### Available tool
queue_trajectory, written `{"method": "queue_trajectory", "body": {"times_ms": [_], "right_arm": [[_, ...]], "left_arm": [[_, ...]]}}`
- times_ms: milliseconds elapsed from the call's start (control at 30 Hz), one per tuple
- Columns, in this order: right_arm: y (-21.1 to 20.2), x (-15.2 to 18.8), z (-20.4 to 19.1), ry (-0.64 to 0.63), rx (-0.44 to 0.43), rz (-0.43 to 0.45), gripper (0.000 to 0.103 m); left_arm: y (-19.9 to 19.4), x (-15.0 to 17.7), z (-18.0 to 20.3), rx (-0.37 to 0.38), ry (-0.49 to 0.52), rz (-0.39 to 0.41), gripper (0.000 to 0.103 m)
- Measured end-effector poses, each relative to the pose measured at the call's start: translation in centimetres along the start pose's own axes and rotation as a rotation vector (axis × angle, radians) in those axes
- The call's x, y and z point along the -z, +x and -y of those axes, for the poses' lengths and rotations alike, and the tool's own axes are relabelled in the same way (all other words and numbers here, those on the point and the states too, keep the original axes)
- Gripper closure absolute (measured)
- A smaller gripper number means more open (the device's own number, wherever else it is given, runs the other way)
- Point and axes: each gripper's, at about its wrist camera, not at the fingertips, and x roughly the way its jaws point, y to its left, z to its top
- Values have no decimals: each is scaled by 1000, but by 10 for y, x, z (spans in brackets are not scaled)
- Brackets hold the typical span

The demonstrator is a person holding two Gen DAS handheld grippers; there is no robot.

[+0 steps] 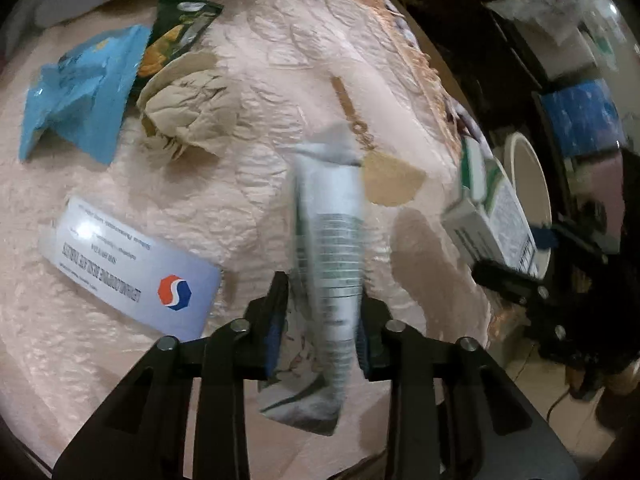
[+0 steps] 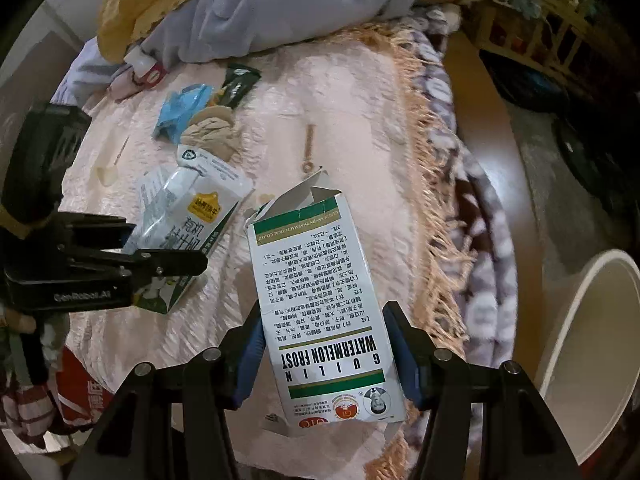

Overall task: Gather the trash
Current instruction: 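Carry the milk carton and watermelon frost box over the white bucket and open both grippers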

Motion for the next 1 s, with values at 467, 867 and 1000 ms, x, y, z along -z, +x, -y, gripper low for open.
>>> {"method": "queue_trajectory", "body": {"times_ms": [467,867,1000], "right_arm": [[-53,12,21,68,-32,78,48],[-109,53,141,298,81,101,47],[-117,80,191,419,114,89,47]], "left_arm": [[-43,-9,57,50,-5,61,86],[4,-42,206,142,156,15,86],[30,-50,257,160,219,-16,86]]}}
